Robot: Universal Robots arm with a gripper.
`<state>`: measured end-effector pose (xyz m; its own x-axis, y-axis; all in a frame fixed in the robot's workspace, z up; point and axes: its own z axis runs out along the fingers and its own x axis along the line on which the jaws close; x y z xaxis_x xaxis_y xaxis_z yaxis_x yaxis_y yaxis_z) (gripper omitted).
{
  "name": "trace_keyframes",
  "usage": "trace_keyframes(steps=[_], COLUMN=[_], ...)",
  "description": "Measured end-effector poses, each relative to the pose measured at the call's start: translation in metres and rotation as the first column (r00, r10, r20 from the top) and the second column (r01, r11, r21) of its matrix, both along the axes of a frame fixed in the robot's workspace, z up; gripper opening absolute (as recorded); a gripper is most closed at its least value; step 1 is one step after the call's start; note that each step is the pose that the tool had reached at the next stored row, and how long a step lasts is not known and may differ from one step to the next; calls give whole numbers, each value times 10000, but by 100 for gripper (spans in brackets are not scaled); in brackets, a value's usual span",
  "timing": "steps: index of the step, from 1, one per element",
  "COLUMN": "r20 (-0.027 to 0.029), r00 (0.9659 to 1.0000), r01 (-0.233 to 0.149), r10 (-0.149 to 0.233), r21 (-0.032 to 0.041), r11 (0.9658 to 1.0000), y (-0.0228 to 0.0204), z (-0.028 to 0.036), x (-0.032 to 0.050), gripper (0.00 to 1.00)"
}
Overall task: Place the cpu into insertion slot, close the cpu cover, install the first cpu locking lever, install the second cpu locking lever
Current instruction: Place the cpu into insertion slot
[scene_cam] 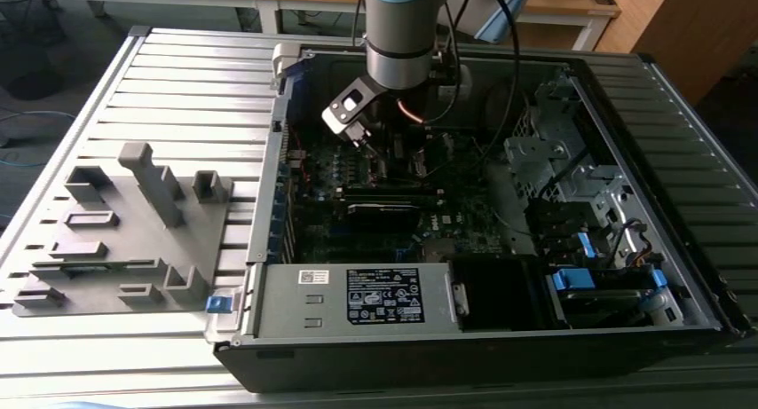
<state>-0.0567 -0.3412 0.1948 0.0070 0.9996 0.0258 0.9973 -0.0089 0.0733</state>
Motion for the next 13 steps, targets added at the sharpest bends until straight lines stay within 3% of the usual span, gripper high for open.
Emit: trace_keyframes(steps=[5,13], r20=[0,1], r00=[10000,10000], r01=[1,0], r10=[-1,0], r21=[0,1], r11=[10000,10000], y=[0,0], z=[72,80], x=[0,0], gripper=[62,60])
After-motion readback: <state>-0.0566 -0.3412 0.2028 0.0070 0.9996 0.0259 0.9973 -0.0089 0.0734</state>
